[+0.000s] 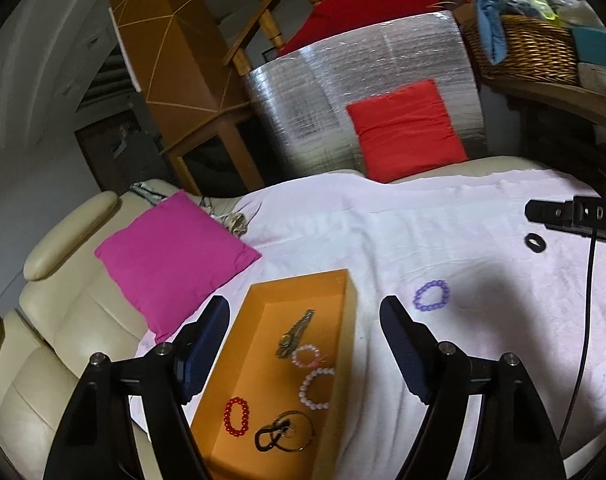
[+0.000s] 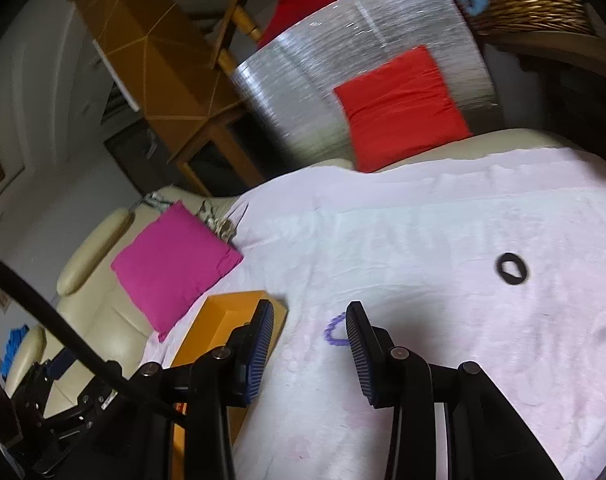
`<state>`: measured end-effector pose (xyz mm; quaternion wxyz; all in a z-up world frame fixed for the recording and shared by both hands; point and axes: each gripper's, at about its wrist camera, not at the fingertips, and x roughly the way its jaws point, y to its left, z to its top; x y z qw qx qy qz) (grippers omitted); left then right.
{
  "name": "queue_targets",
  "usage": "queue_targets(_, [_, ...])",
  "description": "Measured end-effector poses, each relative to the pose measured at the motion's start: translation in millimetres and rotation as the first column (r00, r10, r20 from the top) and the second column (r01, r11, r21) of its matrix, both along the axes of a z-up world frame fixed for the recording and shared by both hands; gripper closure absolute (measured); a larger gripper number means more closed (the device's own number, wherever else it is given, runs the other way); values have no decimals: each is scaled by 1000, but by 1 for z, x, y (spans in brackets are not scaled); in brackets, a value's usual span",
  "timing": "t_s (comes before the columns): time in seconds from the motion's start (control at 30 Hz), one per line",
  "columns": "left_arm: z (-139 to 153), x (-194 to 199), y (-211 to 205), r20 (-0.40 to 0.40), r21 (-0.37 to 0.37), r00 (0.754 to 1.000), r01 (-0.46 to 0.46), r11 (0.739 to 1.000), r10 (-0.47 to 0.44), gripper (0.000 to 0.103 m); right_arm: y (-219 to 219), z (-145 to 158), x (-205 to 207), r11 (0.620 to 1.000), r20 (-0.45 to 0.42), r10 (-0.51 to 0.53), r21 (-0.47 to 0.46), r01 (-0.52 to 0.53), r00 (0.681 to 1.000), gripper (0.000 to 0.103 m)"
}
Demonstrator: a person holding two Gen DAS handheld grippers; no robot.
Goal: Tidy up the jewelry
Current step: 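Move both tools back toward the purple bracelet and black ring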
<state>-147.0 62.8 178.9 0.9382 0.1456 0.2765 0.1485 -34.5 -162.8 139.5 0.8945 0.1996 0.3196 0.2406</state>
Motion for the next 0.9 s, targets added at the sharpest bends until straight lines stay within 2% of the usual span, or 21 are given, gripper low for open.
queue_targets(0.4, [-4, 6, -43, -20, 15, 998, 55, 998, -55, 24, -67, 2, 3, 993, -22, -112, 32, 113, 993, 62])
queue_targets(0.9, [-21, 27, -76, -65, 16, 993, 99, 995, -98, 24, -102, -19, 13, 984, -81, -178, 0, 178, 981, 62])
